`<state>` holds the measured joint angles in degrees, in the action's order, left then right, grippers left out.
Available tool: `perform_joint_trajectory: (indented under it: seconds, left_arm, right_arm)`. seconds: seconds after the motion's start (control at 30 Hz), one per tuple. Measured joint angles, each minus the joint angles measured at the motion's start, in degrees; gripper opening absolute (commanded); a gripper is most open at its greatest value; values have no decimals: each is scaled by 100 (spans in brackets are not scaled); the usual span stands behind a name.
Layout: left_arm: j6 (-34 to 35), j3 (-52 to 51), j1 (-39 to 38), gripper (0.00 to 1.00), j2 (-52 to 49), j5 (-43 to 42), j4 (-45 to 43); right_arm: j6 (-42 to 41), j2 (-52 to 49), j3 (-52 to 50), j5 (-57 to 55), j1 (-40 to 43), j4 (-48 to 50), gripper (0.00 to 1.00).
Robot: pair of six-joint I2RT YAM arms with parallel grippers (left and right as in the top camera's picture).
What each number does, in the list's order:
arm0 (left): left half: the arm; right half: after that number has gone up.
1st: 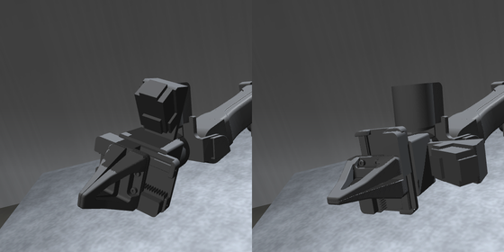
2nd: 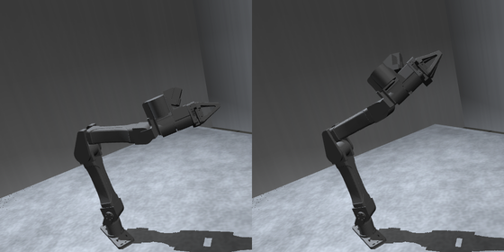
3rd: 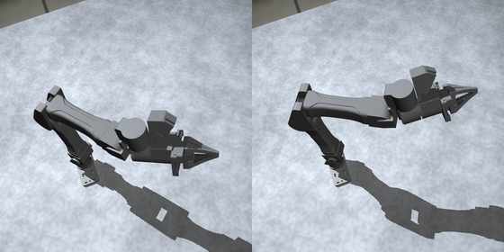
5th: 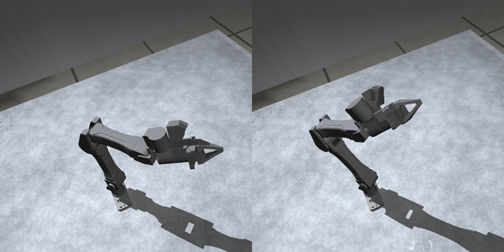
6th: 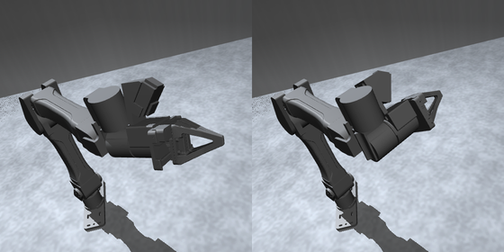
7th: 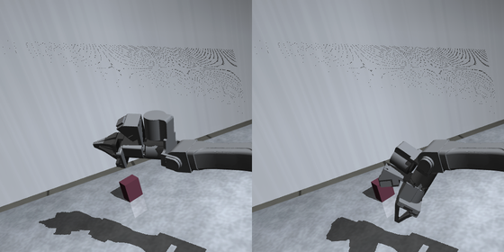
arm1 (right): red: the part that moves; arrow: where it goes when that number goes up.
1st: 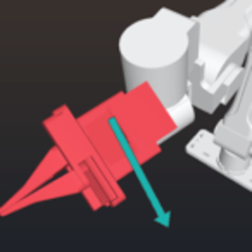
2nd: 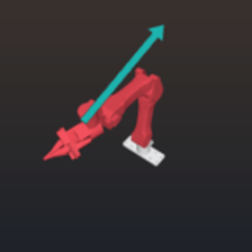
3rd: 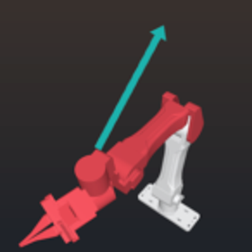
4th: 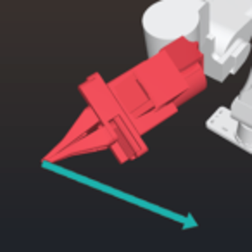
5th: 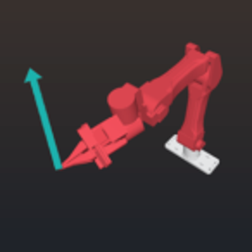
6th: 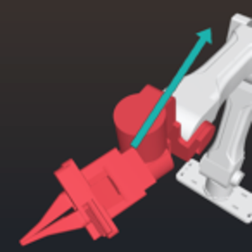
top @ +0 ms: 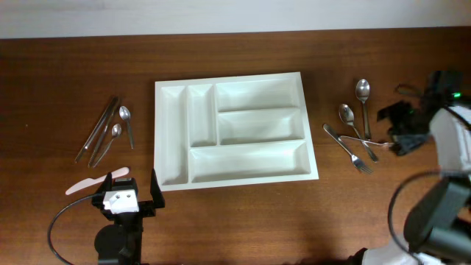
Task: Pack container
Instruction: 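Raise the right gripper and move it over the right cutlery pile, then lower the right gripper and grasp the silver fork by its handle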
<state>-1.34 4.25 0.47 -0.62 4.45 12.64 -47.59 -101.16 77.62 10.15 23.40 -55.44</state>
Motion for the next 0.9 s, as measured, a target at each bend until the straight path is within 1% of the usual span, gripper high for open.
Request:
perform_joint_trajectory:
  seconds: [0.13,0.3,0.9]
  left_arm:
    - [0,0,0,99,0,0,2]
    - [0,0,0,99,0,0,0]
    - [0,0,0,99,0,0,0]
  right_arm:
    - [-579,-448,-260,31,-52,146,75]
    - [-835,-514,-262,17,-59,293,74]
    - [-964,-531,-262,-890,-59,702,64]
